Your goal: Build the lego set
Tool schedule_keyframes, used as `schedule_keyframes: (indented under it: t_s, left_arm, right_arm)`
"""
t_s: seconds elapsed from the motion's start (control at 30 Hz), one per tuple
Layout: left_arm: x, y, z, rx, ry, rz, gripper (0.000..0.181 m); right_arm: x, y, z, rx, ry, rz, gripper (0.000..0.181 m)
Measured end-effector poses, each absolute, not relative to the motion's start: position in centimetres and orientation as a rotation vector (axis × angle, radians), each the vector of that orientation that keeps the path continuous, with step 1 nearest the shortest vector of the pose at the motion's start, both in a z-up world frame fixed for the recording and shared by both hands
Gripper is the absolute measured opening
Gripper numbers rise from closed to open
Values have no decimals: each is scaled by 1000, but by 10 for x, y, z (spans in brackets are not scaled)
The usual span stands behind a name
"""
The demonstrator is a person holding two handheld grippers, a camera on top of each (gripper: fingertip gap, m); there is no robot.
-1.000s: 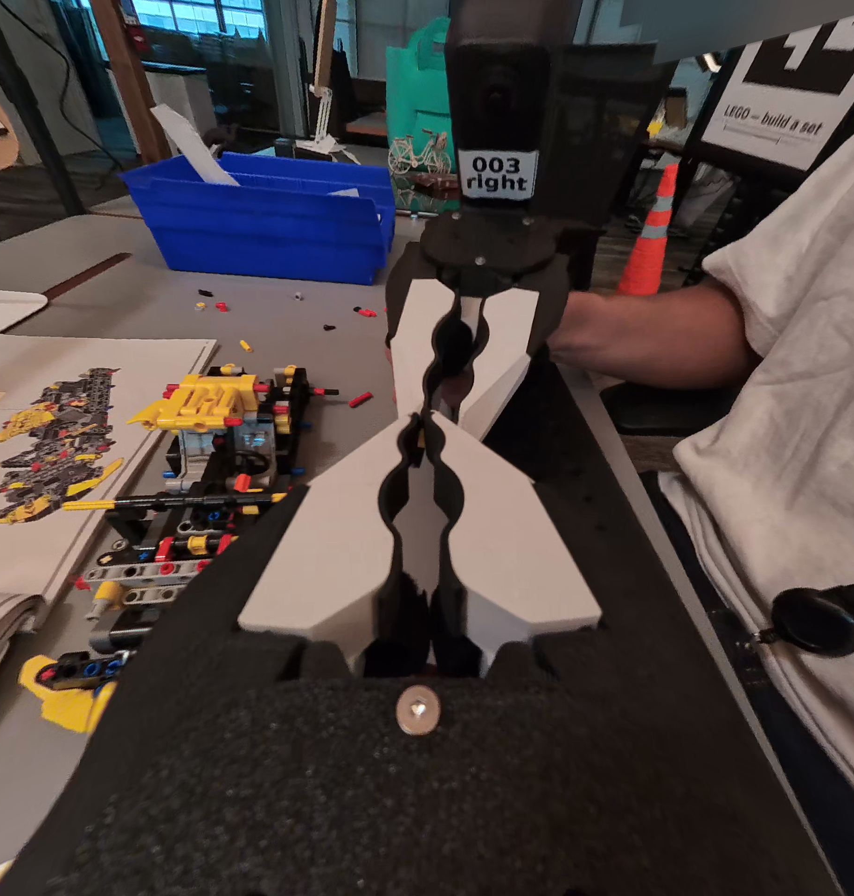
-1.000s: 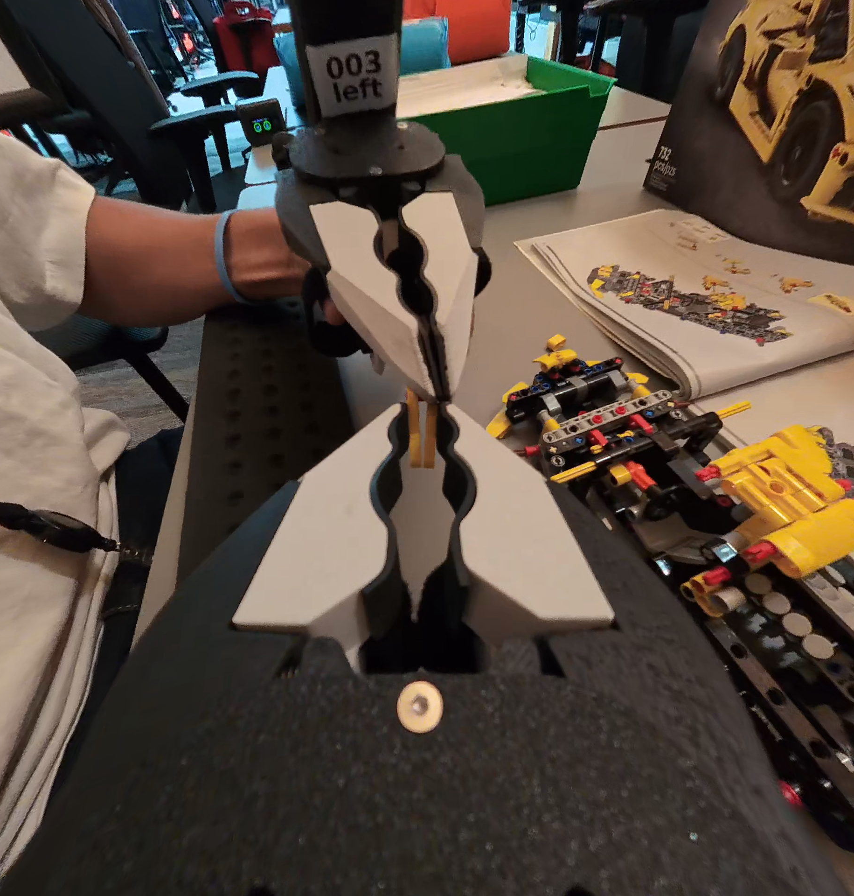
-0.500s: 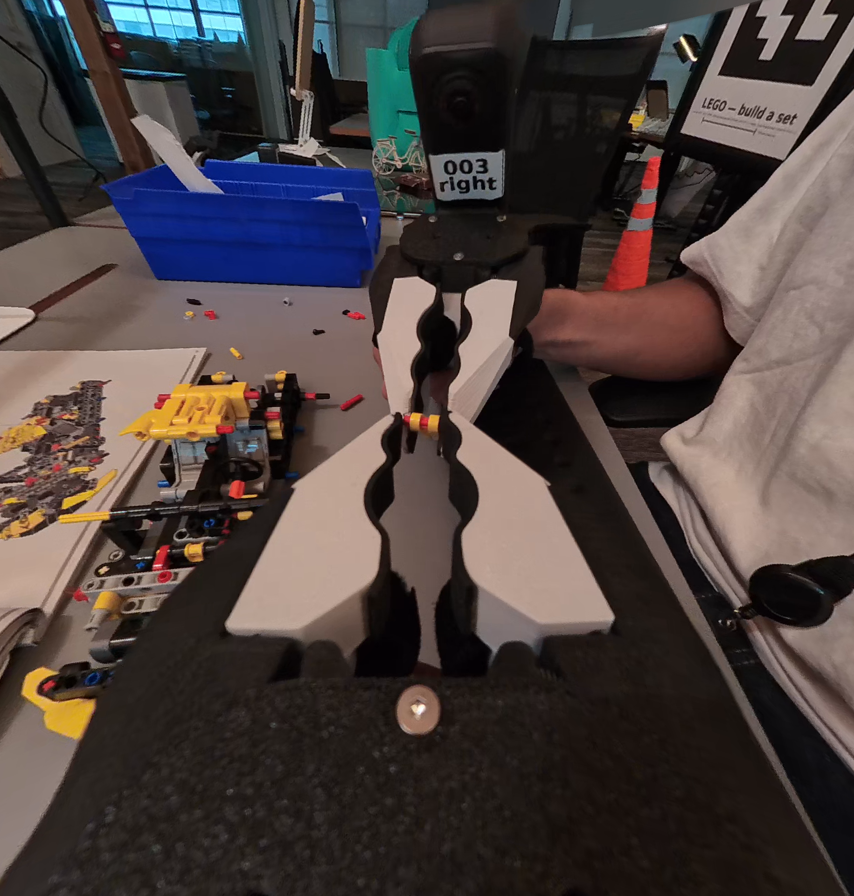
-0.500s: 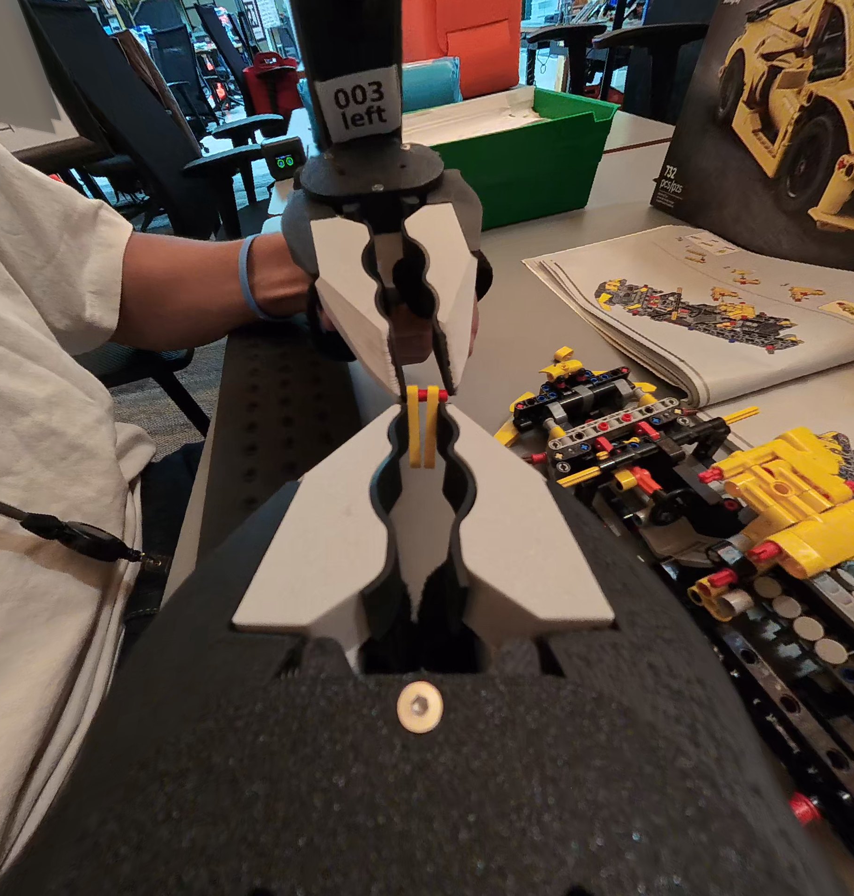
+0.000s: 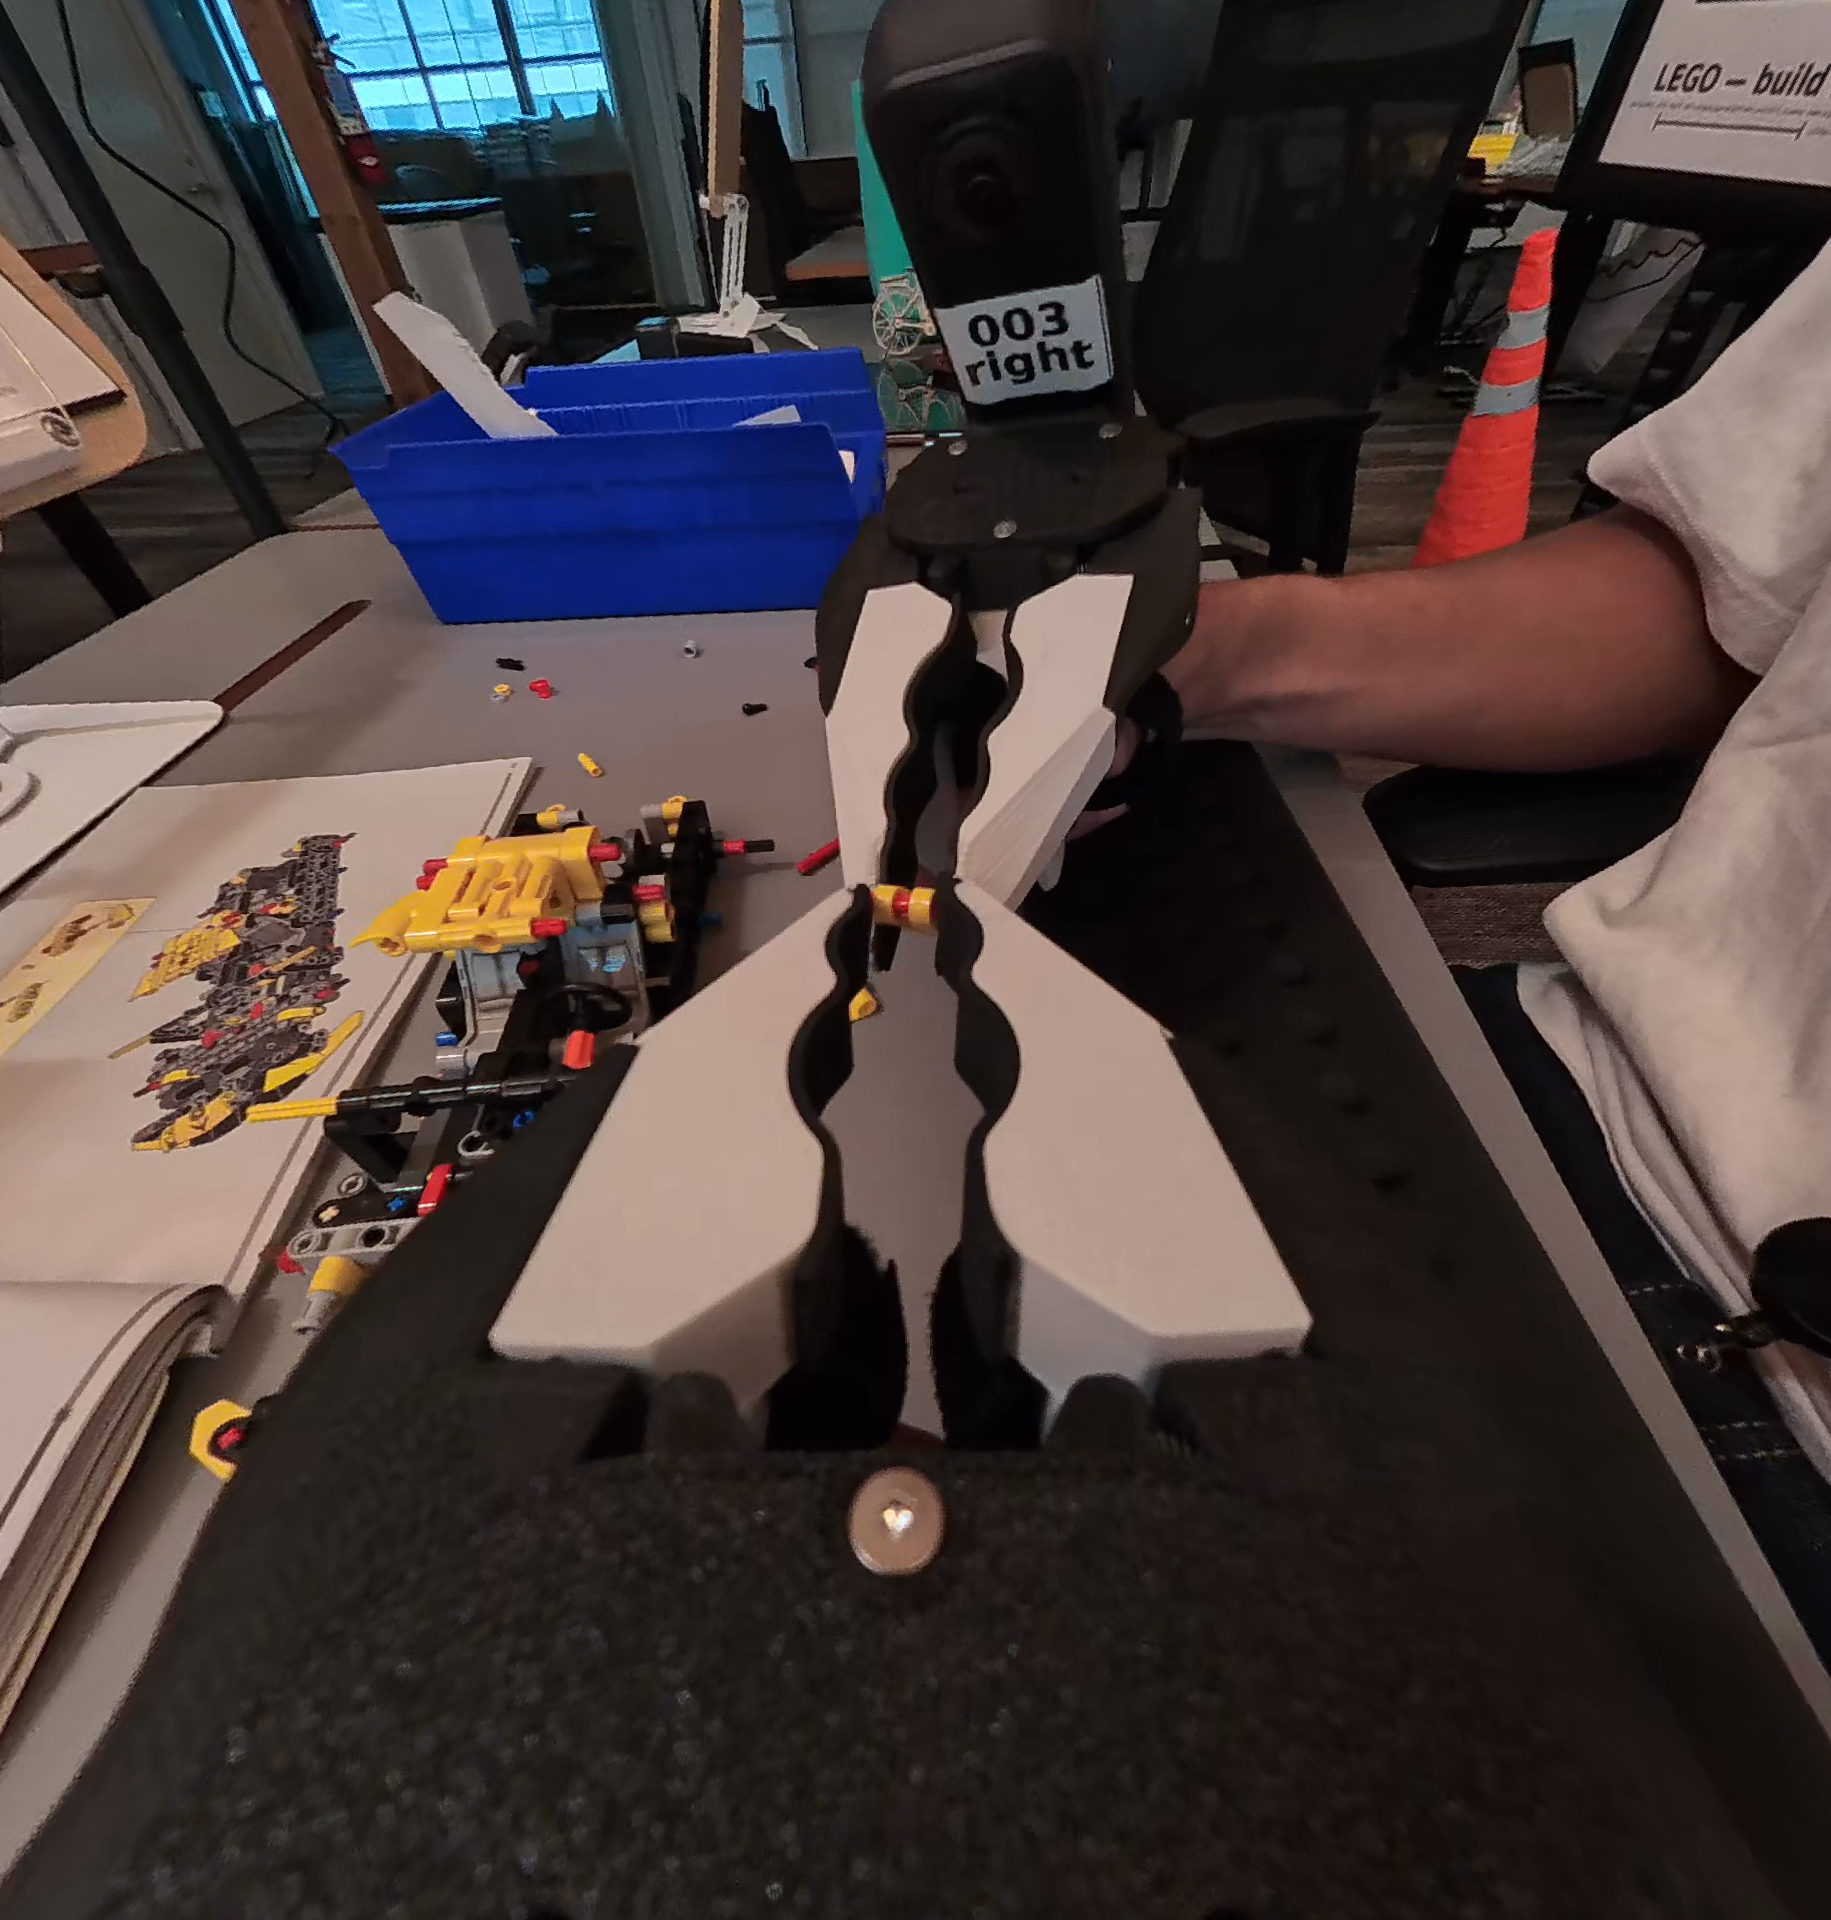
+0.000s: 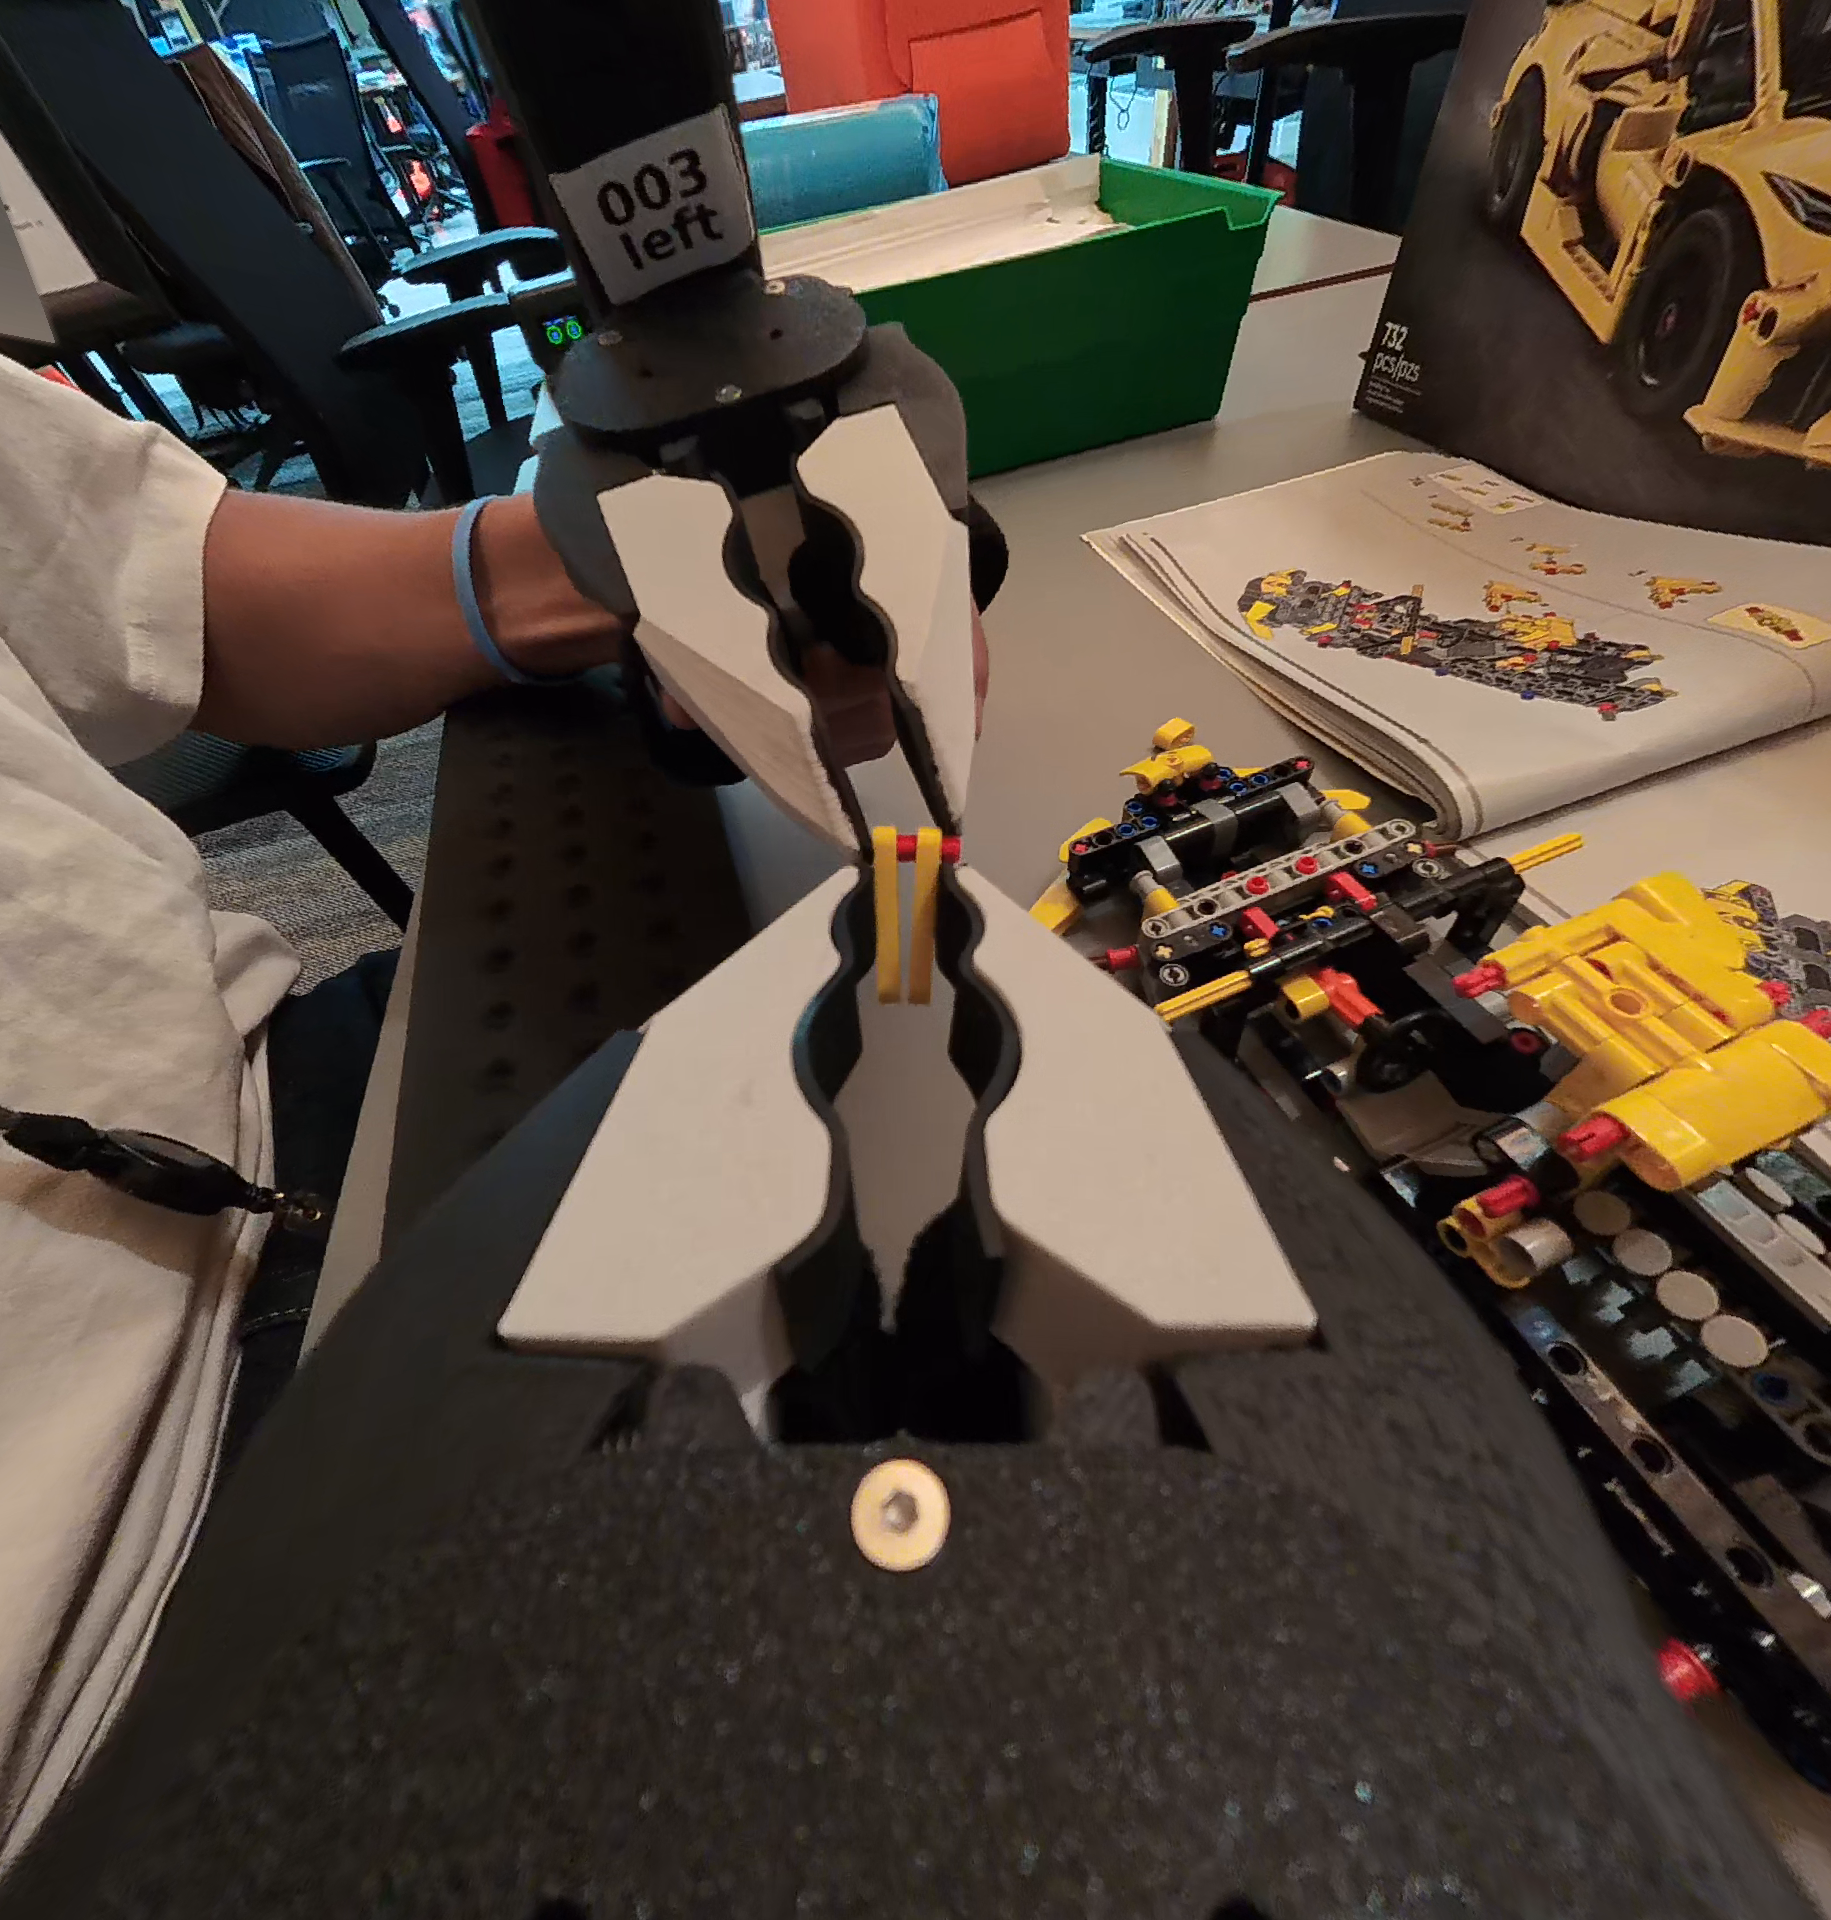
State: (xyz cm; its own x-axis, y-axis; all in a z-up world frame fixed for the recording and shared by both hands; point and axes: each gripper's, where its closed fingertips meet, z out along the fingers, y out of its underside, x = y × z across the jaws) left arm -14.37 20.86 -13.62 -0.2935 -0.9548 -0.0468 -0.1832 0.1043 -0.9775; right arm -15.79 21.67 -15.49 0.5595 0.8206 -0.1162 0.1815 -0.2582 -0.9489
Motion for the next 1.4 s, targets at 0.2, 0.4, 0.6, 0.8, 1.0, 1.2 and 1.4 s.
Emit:
schedule_keyframes:
  t_s: [0.2,0.4,0.6,0.8,1.0,1.2,1.4]
  left_arm:
    - [-143,209,-141,-1164,1617,-1255,12]
    - [-142,209,-142,-1154,1614,-1252,10]
    - [-139,222,-140,-1273,1540,-1286,10]
    - [-134,240,-146,-1509,1391,-1448,22]
    - [-132,234,-148,-1544,1387,-1527,15]
    - [-133,234,-148,-1547,1389,-1520,8]
    - [-133,236,-160,-1555,1464,-1389,7]
  right_arm:
    - [-157,217,-160,-1775,-859,723,9]
    - [-157,217,-160,-1765,-879,700,7]
    - [-150,232,-158,-1752,-826,529,7]
    - [-127,255,-155,-1656,-833,-89,7]
    - [-135,254,-161,-1602,-933,-258,7]
    - [-136,252,-158,-1542,-972,-362,7]
    - [-135,255,-167,-1452,-1050,-561,8]
